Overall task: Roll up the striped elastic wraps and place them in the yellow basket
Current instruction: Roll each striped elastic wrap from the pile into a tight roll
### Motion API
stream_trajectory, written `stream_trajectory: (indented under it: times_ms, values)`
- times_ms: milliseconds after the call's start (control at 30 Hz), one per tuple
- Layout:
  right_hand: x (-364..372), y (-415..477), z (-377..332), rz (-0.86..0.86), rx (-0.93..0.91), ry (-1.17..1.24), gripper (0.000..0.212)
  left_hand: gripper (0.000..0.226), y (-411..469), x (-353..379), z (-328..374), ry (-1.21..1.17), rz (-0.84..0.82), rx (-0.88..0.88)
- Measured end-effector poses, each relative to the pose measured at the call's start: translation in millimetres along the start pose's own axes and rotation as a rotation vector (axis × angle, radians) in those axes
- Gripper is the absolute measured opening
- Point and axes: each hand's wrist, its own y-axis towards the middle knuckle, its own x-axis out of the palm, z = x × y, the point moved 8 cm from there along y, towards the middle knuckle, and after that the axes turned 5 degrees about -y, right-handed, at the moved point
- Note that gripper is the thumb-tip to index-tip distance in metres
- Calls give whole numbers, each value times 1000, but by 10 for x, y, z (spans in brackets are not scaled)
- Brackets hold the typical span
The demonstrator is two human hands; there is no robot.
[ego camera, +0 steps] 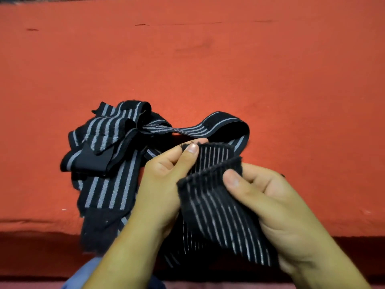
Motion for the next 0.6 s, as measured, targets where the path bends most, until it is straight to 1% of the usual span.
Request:
stream_trajectory:
  times_ms: [67,133,167,267,367,400,433,467,533,567,600]
  values:
    - [249,-58,48,-170,28,93,25,26,26,-21,-3,22,12,15]
    - [520,-133,55,-322,28,151,18,24,48,-31,9,54,32,44]
    - [632,-170,50,-371,36,180,18,23,61,-49,-7,70,43,57]
    - [798,-251,-14,-434,18,258,21,25,85,-85,-2,87,88,74]
    - [751,-261,-71,-417,-27,244,18,22,51,-39,-13,90,81,64]
    - [682,-246,-77,-387,-30,246,18,21,20,-15,-5,74,77,73]
    - [589,-219,-94,-335,-51,230,20,27,-15,-10,3,48,83,80]
    - [455,-177,-118,-237,-87,162,22,28,-42,-7,-9,5,89,57]
    - [99,-101,-177,57,-175,-121,22,21,-45,58,-78,-78,19,-31]
    - [-48,-85,-219,192,-213,-256,20,25,-36,69,-87,-88,5,-48]
    - [-158,-81,-249,287,-241,-328,19,30,-15,62,-70,-100,10,-50]
